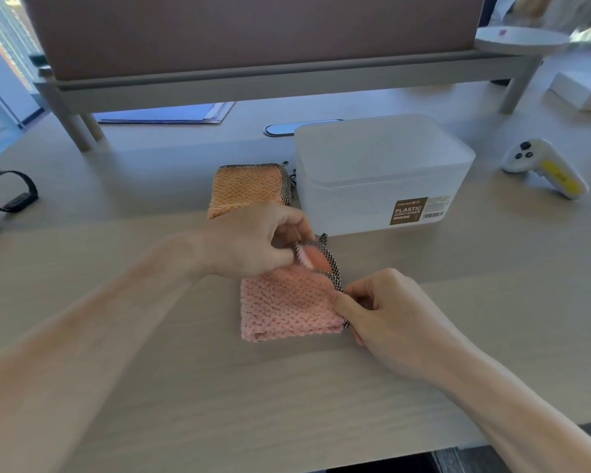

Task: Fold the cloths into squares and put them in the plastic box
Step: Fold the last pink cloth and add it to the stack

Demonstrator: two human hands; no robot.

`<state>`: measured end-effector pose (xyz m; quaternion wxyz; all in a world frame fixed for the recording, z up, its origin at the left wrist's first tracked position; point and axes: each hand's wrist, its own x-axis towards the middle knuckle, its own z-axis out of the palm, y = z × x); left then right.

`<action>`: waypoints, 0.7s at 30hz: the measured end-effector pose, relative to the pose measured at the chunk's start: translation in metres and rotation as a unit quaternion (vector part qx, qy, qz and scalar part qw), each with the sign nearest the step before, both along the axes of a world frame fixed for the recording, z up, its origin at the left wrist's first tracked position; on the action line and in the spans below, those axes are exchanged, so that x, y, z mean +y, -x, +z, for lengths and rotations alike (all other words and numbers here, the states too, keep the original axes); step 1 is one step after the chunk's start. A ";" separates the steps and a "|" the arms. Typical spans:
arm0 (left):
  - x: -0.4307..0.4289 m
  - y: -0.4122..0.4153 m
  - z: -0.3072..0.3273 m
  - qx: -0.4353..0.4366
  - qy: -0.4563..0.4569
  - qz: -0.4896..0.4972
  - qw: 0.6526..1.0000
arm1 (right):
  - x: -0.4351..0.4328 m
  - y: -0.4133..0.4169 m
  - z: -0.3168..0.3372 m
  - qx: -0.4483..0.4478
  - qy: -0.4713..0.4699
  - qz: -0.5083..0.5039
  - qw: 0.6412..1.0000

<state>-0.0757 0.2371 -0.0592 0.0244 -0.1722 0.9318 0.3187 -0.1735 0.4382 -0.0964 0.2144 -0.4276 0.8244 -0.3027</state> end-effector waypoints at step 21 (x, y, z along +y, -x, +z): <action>0.016 0.006 -0.041 0.116 0.131 0.084 0.981 | 0.001 -0.002 0.001 0.093 -0.024 0.001 0.995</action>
